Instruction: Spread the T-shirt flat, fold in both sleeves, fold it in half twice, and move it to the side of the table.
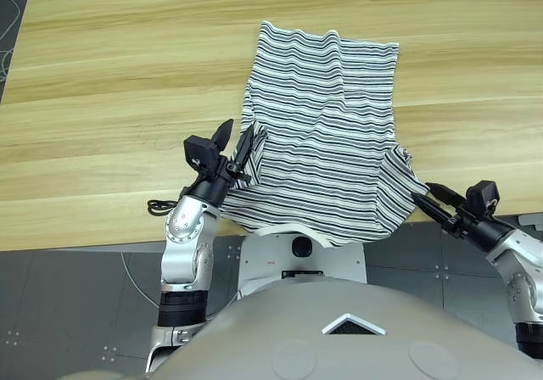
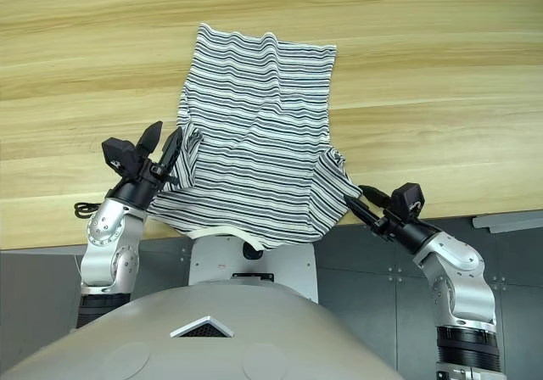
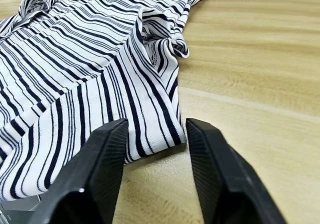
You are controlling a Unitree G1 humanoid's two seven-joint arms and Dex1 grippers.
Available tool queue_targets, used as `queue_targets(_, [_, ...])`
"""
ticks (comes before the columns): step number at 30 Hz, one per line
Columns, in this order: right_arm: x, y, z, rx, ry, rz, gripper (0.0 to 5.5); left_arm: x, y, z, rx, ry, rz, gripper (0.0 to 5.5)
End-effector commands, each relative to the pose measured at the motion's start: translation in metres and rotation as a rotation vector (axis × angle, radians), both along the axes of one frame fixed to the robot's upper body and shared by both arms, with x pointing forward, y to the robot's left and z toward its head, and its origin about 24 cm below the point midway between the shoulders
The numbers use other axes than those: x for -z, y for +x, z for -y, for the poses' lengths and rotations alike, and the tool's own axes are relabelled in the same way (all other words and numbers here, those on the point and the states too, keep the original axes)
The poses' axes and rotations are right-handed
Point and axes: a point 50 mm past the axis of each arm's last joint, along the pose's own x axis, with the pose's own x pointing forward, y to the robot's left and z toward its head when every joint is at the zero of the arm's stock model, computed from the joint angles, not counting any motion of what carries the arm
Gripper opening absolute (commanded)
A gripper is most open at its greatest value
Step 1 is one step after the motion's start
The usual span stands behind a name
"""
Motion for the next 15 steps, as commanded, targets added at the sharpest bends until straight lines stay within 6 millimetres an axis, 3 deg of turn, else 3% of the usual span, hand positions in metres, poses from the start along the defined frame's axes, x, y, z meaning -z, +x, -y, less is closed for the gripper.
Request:
queue_targets(1, [0.003,-0.003,-0.003,-0.018,-0.002,-0.029,1.36,-0.001,0.002,0.001,-0.003,0.007,0.008,2.14])
queue_targets(7, [-0.002,0.000,-0.005,-0.011,0.036,0.020,0.23,-0.001,0.001,0.001,-0.002,0.008,0.007,2.14])
queue_targets(15, [-0.016,0.004,-0.011,-0.018,0.165,0.100,0.15,0.001,0.000,0.002,-0.001,0.009,0.002,2.14])
